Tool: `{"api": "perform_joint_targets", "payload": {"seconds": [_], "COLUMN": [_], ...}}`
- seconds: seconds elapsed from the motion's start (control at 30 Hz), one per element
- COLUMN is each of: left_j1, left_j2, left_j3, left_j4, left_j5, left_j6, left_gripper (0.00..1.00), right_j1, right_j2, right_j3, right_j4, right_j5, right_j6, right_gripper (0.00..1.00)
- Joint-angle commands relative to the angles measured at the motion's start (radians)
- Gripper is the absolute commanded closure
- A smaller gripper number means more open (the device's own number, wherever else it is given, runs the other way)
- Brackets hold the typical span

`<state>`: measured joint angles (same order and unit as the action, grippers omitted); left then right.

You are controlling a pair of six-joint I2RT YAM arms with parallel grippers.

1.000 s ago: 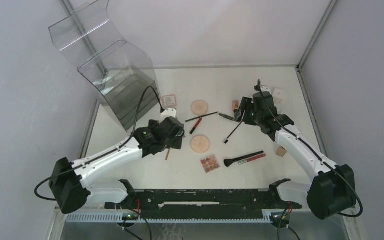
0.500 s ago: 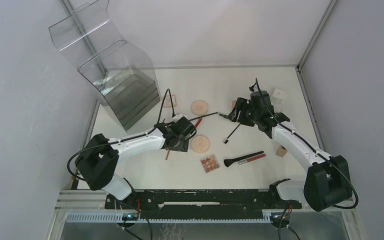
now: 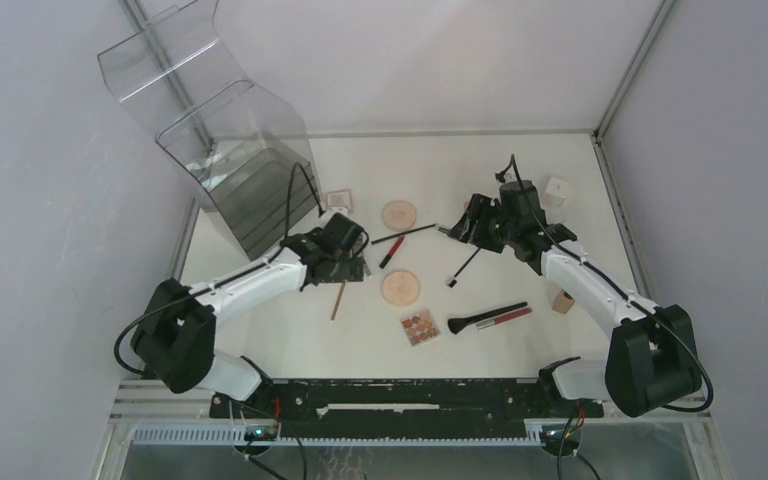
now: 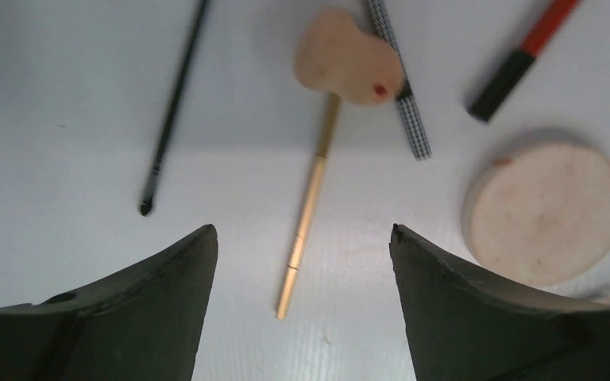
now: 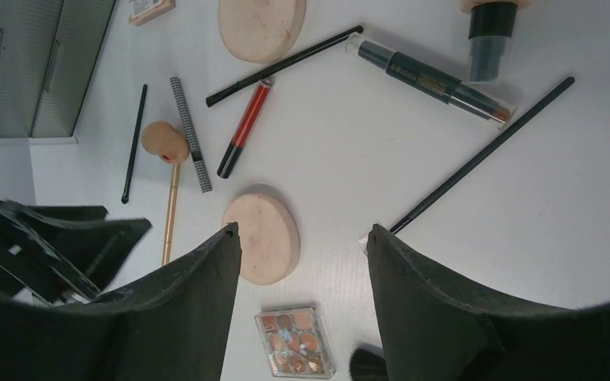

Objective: Organize the makeup
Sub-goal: Pick up the makeup tool from the center of the board.

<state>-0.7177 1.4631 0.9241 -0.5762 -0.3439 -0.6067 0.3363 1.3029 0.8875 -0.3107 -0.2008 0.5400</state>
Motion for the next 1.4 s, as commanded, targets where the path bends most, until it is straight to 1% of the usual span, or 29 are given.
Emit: {"api": "perform_joint_targets", "payload": {"seconds": [0.0, 0.07, 0.17, 0.3, 0.43, 0.47, 0.53, 0.6, 0.77, 0.9, 0.93, 0.97, 1.0, 1.03, 1.07, 1.1, 1.13, 1.37], "left_j1": [0.052, 0.054, 0.069, 0.071, 0.078, 0.080, 0.091, 0.105, 0.135, 0.143, 0.145, 0.145, 0.146, 0.146, 0.143, 0.139, 0.132, 0.045], "left_j2": [-0.017, 0.030, 0.066, 0.094, 0.168, 0.181, 0.203, 0.224, 0.291, 0.337, 0.350, 0.364, 0.379, 0.392, 0.399, 0.393, 0.382, 0.265], "left_j3": [0.089, 0.137, 0.150, 0.158, 0.247, 0.259, 0.271, 0.275, 0.319, 0.324, 0.324, 0.327, 0.334, 0.343, 0.349, 0.349, 0.346, 0.358], "left_j4": [-0.002, -0.018, -0.001, 0.042, 0.040, 0.043, 0.063, 0.098, 0.085, 0.086, 0.088, 0.093, 0.094, 0.089, 0.085, 0.085, 0.088, 0.095], "left_j5": [-0.082, -0.114, -0.098, -0.120, -0.090, -0.081, -0.053, -0.034, -0.030, -0.015, -0.008, -0.005, -0.004, -0.003, -0.003, -0.005, -0.009, -0.027], "left_j6": [0.024, 0.020, 0.015, 0.058, 0.079, 0.078, 0.080, 0.093, 0.116, 0.105, 0.102, 0.105, 0.111, 0.118, 0.123, 0.128, 0.132, 0.142], "left_gripper": [0.16, 0.18, 0.24, 0.25, 0.27, 0.29, 0.41, 0.45, 0.43, 0.44, 0.47, 0.55, 0.65, 0.76, 0.91, 0.98, 1.00, 1.00], "right_j1": [-0.001, 0.000, 0.000, 0.001, 0.002, 0.003, 0.006, 0.007, 0.006, 0.007, 0.007, 0.007, 0.007, 0.007, 0.008, 0.008, 0.008, 0.009], "right_j2": [0.010, 0.008, -0.002, 0.003, 0.012, 0.012, 0.012, 0.017, 0.023, 0.033, 0.035, 0.039, 0.043, 0.046, 0.045, 0.045, 0.043, 0.048], "right_j3": [0.007, 0.007, 0.007, 0.007, 0.007, 0.007, 0.007, 0.007, 0.007, 0.007, 0.007, 0.008, 0.007, 0.007, 0.007, 0.007, 0.007, 0.007], "right_j4": [0.058, 0.057, 0.041, 0.022, 0.034, 0.036, 0.034, 0.027, 0.006, 0.004, 0.005, 0.006, 0.008, 0.008, 0.009, 0.008, 0.003, -0.001], "right_j5": [-0.028, -0.034, -0.028, -0.010, -0.021, -0.023, -0.022, -0.023, -0.026, -0.027, -0.030, -0.036, -0.042, -0.046, -0.050, -0.051, -0.048, -0.044], "right_j6": [0.028, 0.035, 0.033, 0.017, 0.023, 0.024, 0.025, 0.025, 0.011, 0.009, 0.009, 0.011, 0.014, 0.016, 0.016, 0.015, 0.012, 0.003], "right_gripper": [0.33, 0.33, 0.33, 0.33, 0.33, 0.33, 0.33, 0.33, 0.33, 0.33, 0.33, 0.33, 0.33, 0.33, 0.33, 0.33, 0.33, 0.33]}}
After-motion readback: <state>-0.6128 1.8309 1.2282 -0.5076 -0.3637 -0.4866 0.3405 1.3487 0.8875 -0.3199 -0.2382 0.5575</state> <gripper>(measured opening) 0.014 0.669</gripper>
